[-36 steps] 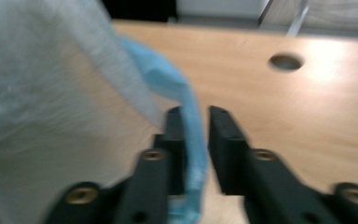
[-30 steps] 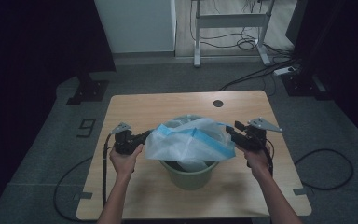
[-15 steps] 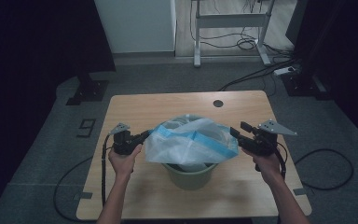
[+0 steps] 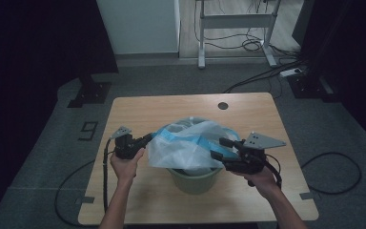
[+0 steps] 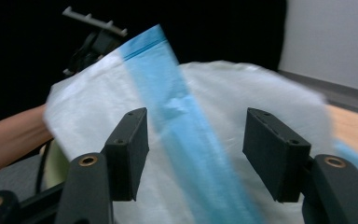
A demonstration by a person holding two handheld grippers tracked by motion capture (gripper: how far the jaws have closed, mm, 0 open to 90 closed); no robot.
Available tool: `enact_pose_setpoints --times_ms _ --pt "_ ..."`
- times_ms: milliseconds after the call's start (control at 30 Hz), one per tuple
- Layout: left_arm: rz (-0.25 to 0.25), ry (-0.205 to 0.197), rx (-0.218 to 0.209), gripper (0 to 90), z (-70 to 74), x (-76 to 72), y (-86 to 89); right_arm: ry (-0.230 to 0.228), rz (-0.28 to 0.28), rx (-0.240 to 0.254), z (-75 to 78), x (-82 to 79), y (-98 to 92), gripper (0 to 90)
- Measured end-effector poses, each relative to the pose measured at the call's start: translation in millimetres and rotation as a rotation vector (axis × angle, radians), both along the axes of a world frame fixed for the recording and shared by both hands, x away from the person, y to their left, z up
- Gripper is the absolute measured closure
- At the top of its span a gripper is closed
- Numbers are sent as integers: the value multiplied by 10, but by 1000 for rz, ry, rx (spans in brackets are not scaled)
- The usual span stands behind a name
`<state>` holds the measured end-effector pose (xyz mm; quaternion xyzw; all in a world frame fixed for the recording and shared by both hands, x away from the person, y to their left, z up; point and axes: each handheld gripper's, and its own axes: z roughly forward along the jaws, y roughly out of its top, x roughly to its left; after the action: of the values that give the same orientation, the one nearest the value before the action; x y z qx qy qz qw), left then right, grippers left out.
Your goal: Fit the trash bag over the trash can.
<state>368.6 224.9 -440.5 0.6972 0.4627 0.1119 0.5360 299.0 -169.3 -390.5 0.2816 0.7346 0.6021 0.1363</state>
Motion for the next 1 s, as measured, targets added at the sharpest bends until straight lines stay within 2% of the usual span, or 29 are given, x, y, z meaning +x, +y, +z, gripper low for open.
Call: enact_pose_setpoints --times_ms 200,367,433,500,700,767,1000 --pt "4 -3 -4 897 3 -15 20 -18 71 -18 -91 -152 39 687" --pt "7 -5 0 897 9 -29 42 -61 83 -24 -174 -354 -11 809" --pt "7 -6 -2 897 12 -32 41 -74 94 3 -218 -436 -45 846" --pt "7 -5 3 897 11 -33 37 -81 96 30 -245 -496 -74 865" --pt "4 -8 7 897 24 -52 41 -132 115 27 -316 -653 -65 873" --pt "3 -8 6 897 24 -55 43 -136 129 27 -359 -691 -59 874" --pt "-25 -11 32 896 37 -100 21 -117 168 -37 -622 -793 24 861"
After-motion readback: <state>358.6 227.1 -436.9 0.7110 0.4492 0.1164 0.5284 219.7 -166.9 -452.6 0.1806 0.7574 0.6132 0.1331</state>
